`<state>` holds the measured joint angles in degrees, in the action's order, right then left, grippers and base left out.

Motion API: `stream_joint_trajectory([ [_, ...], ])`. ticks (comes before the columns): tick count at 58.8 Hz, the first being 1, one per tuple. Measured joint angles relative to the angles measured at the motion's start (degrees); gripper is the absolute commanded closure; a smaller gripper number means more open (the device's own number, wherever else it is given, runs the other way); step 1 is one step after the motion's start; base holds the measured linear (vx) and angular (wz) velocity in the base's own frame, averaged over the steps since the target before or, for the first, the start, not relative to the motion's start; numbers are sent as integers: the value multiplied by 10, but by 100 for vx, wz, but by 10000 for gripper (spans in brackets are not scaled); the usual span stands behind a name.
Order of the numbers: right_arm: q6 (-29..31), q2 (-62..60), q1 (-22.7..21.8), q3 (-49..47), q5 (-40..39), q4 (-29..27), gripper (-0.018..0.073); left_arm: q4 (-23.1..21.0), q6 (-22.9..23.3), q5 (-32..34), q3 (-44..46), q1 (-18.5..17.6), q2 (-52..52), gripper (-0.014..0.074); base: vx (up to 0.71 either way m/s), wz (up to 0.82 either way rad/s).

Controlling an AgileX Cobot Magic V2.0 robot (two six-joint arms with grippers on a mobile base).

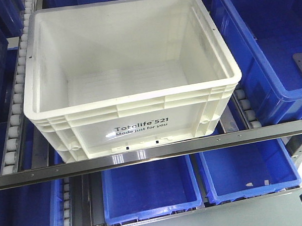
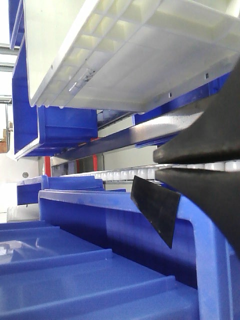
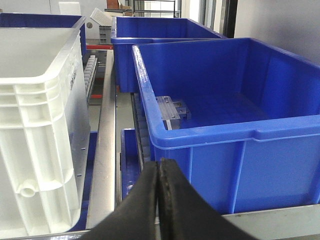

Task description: Move bin from left to right shelf

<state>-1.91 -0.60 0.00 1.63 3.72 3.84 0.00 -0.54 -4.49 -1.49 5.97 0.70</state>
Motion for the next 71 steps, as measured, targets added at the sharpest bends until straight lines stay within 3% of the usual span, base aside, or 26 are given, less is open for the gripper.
stream_joint_trajectory([
  [11,0,0,4,0,3,0,567,0,0,0,0,0,0,598,0,0],
  [24,0,0,49,0,4,2,567,0,0,0,0,0,0,598,0,0],
  [47,-2,0,49,0,4,2,567,0,0,0,0,0,0,598,0,0],
  [71,-41,0,49,0,-14,42,567,0,0,0,0,0,0,598,0,0],
])
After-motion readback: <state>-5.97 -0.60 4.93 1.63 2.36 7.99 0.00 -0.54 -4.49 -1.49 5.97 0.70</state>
